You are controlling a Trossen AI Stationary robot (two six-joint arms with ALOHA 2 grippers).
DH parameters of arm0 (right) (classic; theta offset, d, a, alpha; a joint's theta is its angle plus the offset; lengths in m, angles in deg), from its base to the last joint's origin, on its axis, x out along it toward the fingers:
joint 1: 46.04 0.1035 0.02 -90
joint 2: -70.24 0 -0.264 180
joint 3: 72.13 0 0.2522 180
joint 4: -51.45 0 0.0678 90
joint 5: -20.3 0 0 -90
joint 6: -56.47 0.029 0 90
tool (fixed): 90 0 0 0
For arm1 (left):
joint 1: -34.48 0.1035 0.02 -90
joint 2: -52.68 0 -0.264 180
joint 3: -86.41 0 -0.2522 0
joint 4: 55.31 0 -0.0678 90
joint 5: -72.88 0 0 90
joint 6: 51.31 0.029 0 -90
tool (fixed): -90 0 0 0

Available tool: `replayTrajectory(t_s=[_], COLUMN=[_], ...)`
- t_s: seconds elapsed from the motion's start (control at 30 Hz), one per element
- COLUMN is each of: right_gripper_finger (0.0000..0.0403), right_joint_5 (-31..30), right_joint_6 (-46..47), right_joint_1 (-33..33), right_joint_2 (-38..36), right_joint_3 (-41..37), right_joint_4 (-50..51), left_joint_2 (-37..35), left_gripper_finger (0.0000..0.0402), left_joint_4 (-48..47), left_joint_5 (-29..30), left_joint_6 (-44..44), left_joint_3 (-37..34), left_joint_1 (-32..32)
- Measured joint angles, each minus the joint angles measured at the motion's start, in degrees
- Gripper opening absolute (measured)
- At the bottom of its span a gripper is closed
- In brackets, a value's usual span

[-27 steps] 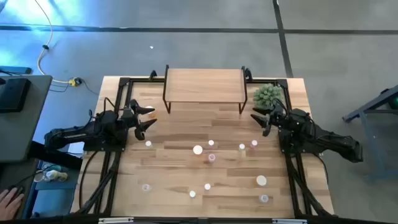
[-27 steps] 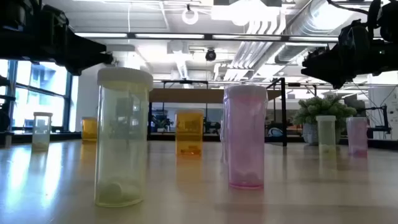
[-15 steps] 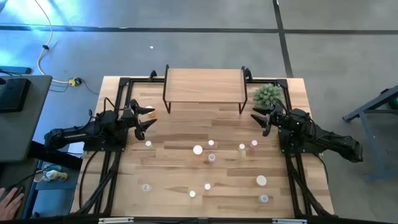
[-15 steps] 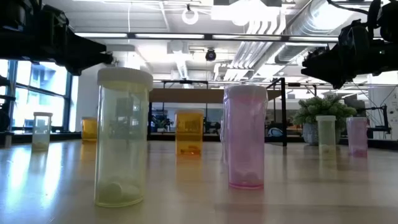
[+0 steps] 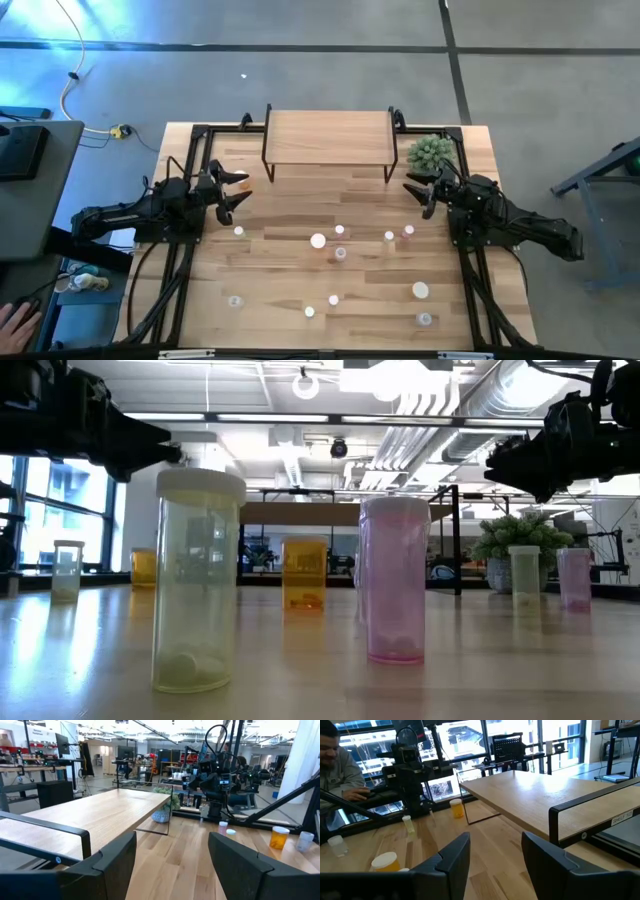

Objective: Pick and place medicine bottles onto shelf by color
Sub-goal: Put the top left green pill bottle on the shelf

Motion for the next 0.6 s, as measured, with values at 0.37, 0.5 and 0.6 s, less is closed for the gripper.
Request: replayTrajectory(t_s=[0.37,0.5,0.6], right_gripper_finger=[0.0170,0.0170,0.0170], right_joint_5=[0.00,0.00,0.00], right_joint_6=[0.01,0.00,-0.01], right_joint_1=[0.02,0.01,0.01], right_joint_2=[-0.02,-0.02,-0.01], right_joint_3=[0.00,0.00,0.01], right_joint_4=[0.00,0.00,-0.02], left_joint_2=[0.41,1.51,2.41], left_gripper_finger=[0.0241,0.0256,0.0276], left_joint_4=[-1.68,-1.68,-1.70], left_joint_5=[-0.43,-0.31,-0.13], left_joint_6=[-1.53,-2.43,-2.48], left_joint_3=[0.00,0.00,0.00], left_joint_1=[0.00,-0.02,-0.01])
